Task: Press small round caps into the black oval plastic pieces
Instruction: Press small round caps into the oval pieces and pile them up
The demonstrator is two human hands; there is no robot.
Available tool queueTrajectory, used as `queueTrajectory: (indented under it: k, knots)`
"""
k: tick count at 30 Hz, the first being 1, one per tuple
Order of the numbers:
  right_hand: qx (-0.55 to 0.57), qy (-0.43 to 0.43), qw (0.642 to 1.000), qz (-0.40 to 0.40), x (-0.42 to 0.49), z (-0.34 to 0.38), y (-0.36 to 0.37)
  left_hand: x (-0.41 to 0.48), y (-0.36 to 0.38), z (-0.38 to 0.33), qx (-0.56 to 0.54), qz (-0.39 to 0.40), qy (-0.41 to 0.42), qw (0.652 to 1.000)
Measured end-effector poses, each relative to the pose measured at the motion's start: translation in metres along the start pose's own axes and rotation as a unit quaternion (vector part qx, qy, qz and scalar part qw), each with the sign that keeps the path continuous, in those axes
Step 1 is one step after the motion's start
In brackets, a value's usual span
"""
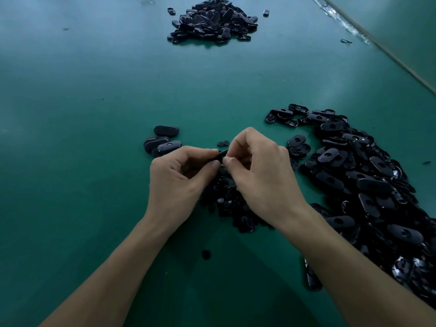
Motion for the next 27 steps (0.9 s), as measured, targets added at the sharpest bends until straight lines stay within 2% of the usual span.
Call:
queueTrajectory:
  k: [4, 9, 12, 19, 27]
  knots:
    - [0.033, 0.03, 0.999, -0.004, 0.0, -0.0068, 0.0006, -0.001, 0.002, 0.0001, -0.008, 0.014, -0.003, 1.0]
    - [0.055, 0.028, 0.997, -0.047, -0.0061, -0.005, 0.0012, 0.0004, 0.0012, 0.0003, -0.007, 0.011, 0.0, 1.0]
    - [0.059, 0.032, 0.997, -0.048, -0.007, -0.0054, 0.003, 0.001, 0.0004, 0.001, -0.009, 0.009, -0.005, 1.0]
    - [0.034, 0.006, 0.999, -0.024, -0.0039, -0.0033, 0.0017, 0.0025, 0.0005, 0.0051, -0.007, 0.013, -0.027, 1.0]
    - [-0.026, -0.012, 1.0, -0.013, -0.0048, -0.0011, 0.0045, 0.0026, 0.0008, 0.0024, 0.021, 0.024, -0.007, 0.999]
Point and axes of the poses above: each hand's wrist, its own x-axis towards the middle knuckle, its own y-axis out of the palm, z = x × y, the point moved 7 cm from there along x, towards the middle knuckle, and after that the axes turned 15 degrees about -z, right-handed, at the moved point
